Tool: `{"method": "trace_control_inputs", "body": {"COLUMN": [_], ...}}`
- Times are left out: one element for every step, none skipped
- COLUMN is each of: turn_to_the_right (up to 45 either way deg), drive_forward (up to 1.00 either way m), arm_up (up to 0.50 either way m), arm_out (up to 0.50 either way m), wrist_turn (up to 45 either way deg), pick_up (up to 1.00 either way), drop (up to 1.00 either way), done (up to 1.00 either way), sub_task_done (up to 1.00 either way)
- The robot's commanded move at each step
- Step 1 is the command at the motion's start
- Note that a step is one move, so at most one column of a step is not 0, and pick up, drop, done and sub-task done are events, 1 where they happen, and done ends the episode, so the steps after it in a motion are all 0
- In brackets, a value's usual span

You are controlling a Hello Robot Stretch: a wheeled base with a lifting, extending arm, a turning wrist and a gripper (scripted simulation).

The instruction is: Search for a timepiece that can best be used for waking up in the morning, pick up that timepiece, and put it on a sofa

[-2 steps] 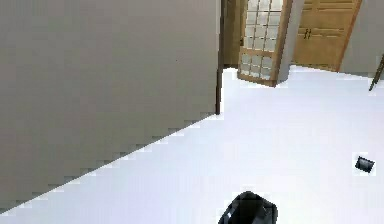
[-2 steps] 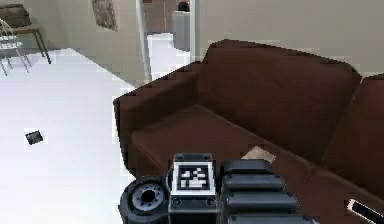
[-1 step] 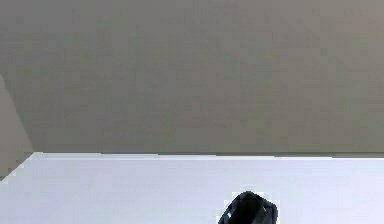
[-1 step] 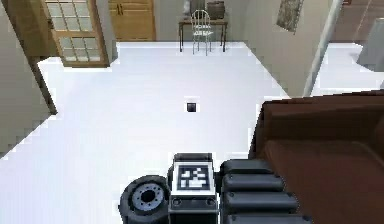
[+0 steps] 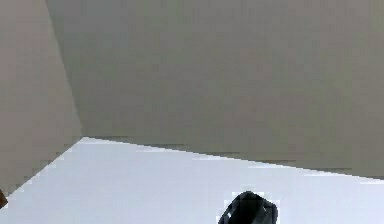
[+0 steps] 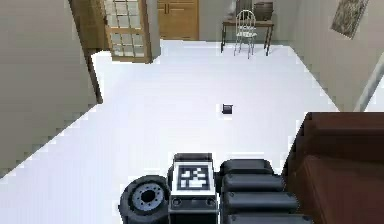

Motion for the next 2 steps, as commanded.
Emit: {"method": "trace_control_inputs", "body": {"turn_to_the_right": [45.0, 45.0], "drive_forward": [0.00, 0.00], "arm_up": [0.00, 0.00], "arm_out": [0.00, 0.00], "wrist_turn": [0.0, 0.0], "pick_up": [0.00, 0.00], "drop": [0.00, 0.00], "done": [0.00, 0.00], "sub_task_done": [0.00, 0.00]}}
